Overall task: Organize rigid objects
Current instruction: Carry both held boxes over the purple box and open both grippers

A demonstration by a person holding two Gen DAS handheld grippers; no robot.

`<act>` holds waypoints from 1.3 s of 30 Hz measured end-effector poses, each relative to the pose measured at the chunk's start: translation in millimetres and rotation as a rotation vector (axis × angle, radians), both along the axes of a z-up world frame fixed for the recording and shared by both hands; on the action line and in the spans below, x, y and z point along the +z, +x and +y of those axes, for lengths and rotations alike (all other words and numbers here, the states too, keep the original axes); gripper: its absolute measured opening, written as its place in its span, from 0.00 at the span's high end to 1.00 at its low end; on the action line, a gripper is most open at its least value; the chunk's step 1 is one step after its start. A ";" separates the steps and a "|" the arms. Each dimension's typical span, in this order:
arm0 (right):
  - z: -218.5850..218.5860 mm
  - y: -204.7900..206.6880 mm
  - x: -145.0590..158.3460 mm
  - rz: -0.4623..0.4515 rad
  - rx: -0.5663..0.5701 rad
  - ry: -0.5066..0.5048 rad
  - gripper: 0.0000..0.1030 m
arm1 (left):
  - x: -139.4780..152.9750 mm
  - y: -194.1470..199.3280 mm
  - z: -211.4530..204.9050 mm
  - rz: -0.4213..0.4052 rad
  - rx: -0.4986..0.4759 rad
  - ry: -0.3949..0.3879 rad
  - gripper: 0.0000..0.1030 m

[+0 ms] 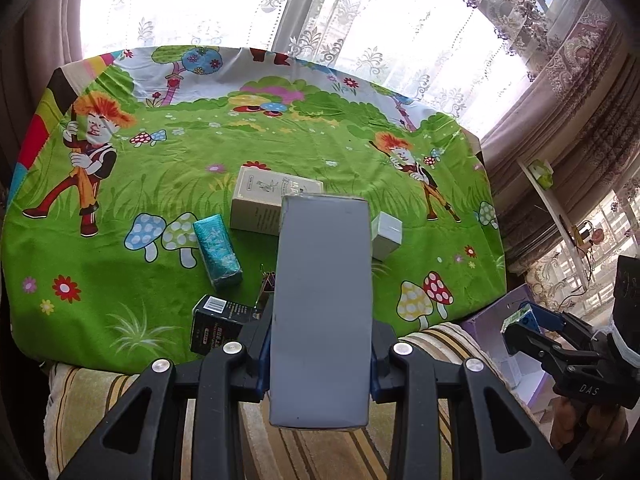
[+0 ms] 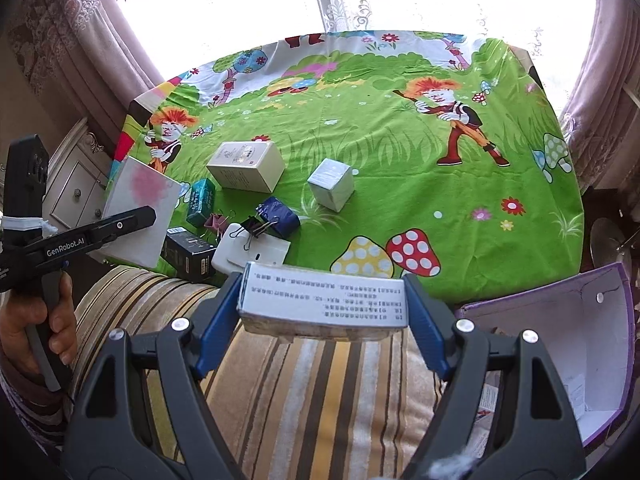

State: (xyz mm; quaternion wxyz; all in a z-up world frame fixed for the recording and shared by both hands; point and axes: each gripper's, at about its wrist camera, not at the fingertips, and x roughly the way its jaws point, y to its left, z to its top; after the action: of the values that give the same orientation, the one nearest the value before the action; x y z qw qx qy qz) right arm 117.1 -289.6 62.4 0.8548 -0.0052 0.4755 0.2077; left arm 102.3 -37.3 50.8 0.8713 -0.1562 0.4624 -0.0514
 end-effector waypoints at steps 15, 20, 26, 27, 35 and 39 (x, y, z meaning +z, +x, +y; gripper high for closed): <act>-91.1 -46.3 17.4 -0.111 -0.250 -0.117 0.22 | 18.4 -14.5 -114.1 -0.042 -0.266 -0.036 0.65; -118.2 -56.6 18.9 -0.132 -0.322 -0.154 0.22 | 17.8 -17.2 -154.0 -0.031 -0.354 -0.047 0.65; -145.5 -64.7 20.4 -0.150 -0.393 -0.165 0.22 | 15.1 -16.6 -192.3 -0.013 -0.441 -0.092 0.65; -149.6 -65.6 20.9 -0.154 -0.407 -0.165 0.22 | 14.8 -16.7 -197.6 -0.012 -0.453 -0.096 0.65; -177.4 -71.2 24.7 -0.167 -0.491 -0.156 0.21 | 9.4 -14.5 -234.6 0.016 -0.529 -0.120 0.65; -186.8 -72.9 24.4 -0.169 -0.526 -0.162 0.21 | 6.1 -14.4 -248.1 0.029 -0.553 -0.123 0.65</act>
State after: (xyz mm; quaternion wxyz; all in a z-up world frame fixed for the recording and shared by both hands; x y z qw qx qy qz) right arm 44.2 -476.4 86.8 0.9127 0.0328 0.4028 -0.0610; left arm 87.9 -285.4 56.9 0.8064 -0.0775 0.4959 -0.3128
